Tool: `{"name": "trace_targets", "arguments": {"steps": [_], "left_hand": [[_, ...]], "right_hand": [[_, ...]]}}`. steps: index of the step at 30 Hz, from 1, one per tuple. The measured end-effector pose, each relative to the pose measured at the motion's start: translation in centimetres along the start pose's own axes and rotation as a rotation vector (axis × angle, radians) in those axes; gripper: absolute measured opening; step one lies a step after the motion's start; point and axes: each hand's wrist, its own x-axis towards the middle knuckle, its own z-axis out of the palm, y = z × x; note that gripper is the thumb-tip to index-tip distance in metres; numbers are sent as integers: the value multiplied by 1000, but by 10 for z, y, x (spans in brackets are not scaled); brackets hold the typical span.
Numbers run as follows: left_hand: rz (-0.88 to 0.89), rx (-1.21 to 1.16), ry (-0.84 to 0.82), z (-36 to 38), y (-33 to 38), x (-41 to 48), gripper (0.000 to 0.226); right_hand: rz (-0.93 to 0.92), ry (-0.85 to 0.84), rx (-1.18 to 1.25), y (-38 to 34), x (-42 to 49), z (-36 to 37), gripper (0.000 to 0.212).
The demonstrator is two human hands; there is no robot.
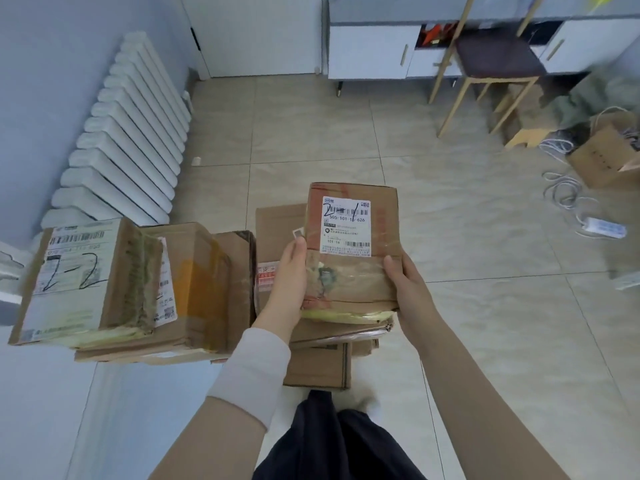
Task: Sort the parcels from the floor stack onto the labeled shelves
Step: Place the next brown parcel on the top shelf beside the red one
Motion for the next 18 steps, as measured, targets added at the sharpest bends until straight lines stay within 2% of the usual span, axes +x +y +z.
{"name": "trace_targets", "arguments": {"steps": [4, 6, 9, 12, 18], "left_hand": [[44, 42, -114, 51, 6, -3, 82], [65, 96, -180, 86, 4, -7, 86], [142, 186, -306, 147, 12, -39, 80], [197, 250, -407, 221, 6, -69, 63], [286, 347, -657, 375, -20, -129, 58]], "right_hand": [[-82, 98, 67, -13, -14, -46, 42], [-117, 147, 93, -18, -24, -79, 41], [-170, 223, 120, -26, -44, -138, 39], [-219, 312, 148, -33, -68, -209, 40], [-294, 562, 198, -40, -126, -355, 41]]}}
